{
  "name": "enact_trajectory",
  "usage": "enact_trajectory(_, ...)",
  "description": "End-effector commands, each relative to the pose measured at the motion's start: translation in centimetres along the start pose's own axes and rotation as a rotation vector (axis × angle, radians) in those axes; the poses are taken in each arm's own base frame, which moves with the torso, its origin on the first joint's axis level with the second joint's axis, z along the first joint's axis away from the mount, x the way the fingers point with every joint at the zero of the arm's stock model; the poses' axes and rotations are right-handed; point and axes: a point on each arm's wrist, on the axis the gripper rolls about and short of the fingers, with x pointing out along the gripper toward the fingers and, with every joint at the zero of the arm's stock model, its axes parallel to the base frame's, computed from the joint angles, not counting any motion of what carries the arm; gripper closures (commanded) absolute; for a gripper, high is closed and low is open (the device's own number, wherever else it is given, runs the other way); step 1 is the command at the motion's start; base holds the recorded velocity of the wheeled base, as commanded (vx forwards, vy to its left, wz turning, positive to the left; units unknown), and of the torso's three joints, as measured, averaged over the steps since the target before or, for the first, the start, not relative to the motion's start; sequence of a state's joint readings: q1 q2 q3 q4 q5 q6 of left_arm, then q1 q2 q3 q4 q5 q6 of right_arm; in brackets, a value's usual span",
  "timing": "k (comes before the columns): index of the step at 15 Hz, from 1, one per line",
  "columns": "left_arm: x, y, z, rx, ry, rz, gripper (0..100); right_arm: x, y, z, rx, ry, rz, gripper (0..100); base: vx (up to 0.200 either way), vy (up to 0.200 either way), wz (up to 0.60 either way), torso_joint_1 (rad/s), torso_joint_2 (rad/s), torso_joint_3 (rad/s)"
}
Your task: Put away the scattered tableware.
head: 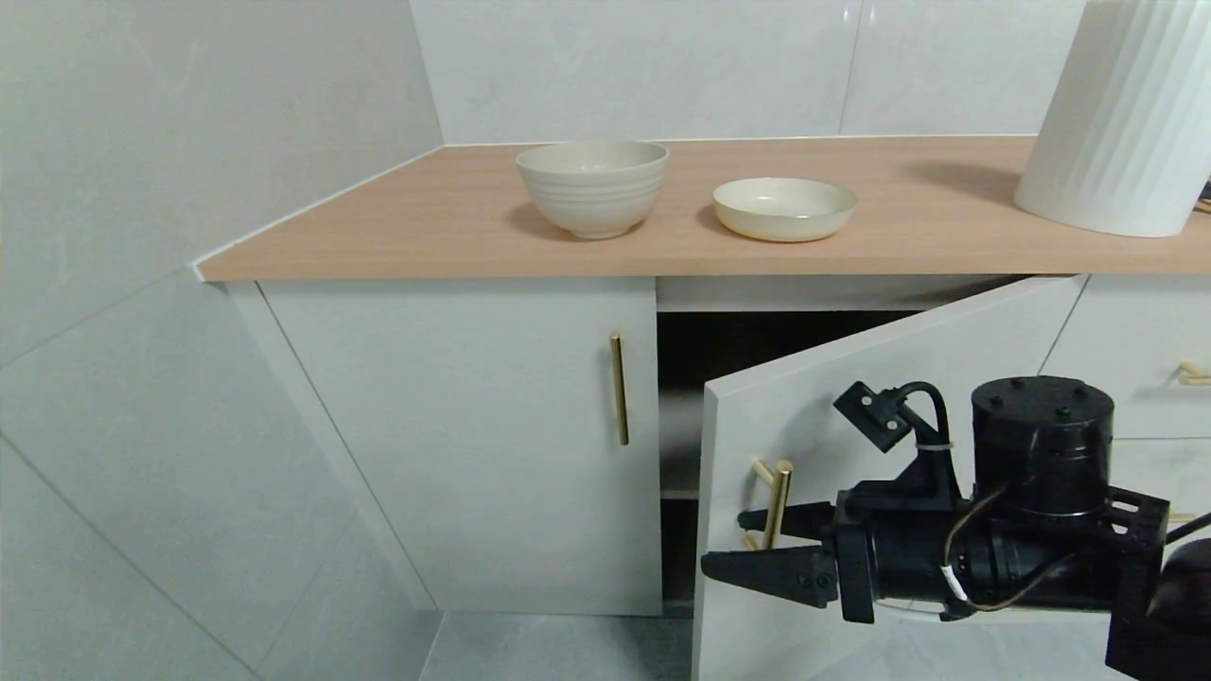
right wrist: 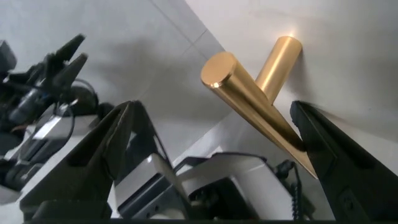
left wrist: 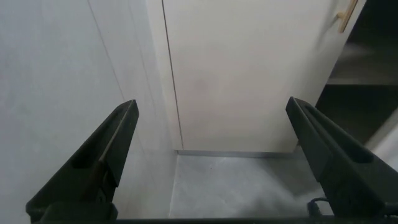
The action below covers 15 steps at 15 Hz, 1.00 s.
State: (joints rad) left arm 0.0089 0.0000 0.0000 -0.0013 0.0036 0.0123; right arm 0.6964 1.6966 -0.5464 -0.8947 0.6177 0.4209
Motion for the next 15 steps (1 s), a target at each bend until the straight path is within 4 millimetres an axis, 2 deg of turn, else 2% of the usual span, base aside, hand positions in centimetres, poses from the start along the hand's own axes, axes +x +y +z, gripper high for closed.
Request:
enact_trajectory(1, 0.0, 0.0, 0.0, 0.043, -0.002, 0.000, 0, -1.0, 1.7, -0.5, -0.020, 0.003, 0.045, 0, 0.000, 0.000, 0.00, 0.000, 0.00, 0.000)
enact_trajectory(3, -0.2, 0.0, 0.7, 0.089, -0.028, -0.005, 0, -1.7, 1.8, -1.5, -0.006, 0.022, 0.038, 0, 0.000, 0.000, 0.00, 0.000, 0.00, 0.000)
enact_trajectory(5, -0.7, -0.1, 4.8, 0.092, -0.044, -0.073, 0, -2.0, 1.9, -1.8, -0.012, 0.014, 0.040, 0, 0.000, 0.000, 0.00, 0.000, 0.00, 0.000)
enact_trajectory(7, 0.2, -0.3, 10.5, 0.090, -0.042, -0.193, 0, -2.2, 1.9, -2.3, -0.013, 0.012, 0.043, 0, 0.000, 0.000, 0.00, 0.000, 0.00, 0.000)
enact_trajectory(8, 1.7, -0.4, 12.7, 0.085, -0.008, -0.246, 0, -2.2, 2.0, -2.4, -0.014, 0.015, 0.048, 0, 0.000, 0.000, 0.00, 0.000, 0.00, 0.000)
enact_trajectory(9, 3.1, -0.5, 14.1, 0.078, 0.028, -0.289, 0, -2.2, 2.1, -2.6, -0.014, 0.021, 0.052, 0, 0.000, 0.000, 0.00, 0.000, 0.00, 0.000)
enact_trajectory(11, 8.3, -0.7, 16.4, 0.033, 0.164, -0.383, 0, -2.3, 2.1, -2.7, -0.015, 0.020, 0.051, 0, 0.000, 0.000, 0.00, 0.000, 0.00, 0.000)
enact_trajectory(12, 10.5, -0.7, 17.6, 0.004, 0.180, -0.387, 0, -2.4, 2.2, -2.7, -0.018, 0.013, 0.052, 0, 0.000, 0.000, 0.00, 0.000, 0.00, 0.000)
enact_trajectory(14, 14.0, -1.8, 18.6, -0.095, 0.223, -0.496, 0, -2.9, 2.4, -2.9, -0.020, 0.011, 0.053, 0, 0.000, 0.000, 0.00, 0.000, 0.00, 0.000)
enact_trajectory(15, 15.4, -3.6, 18.2, -0.144, 0.283, -0.610, 0, -3.0, 2.5, -2.8, -0.022, 0.008, 0.055, 0, 0.000, 0.000, 0.00, 0.000, 0.00, 0.000)
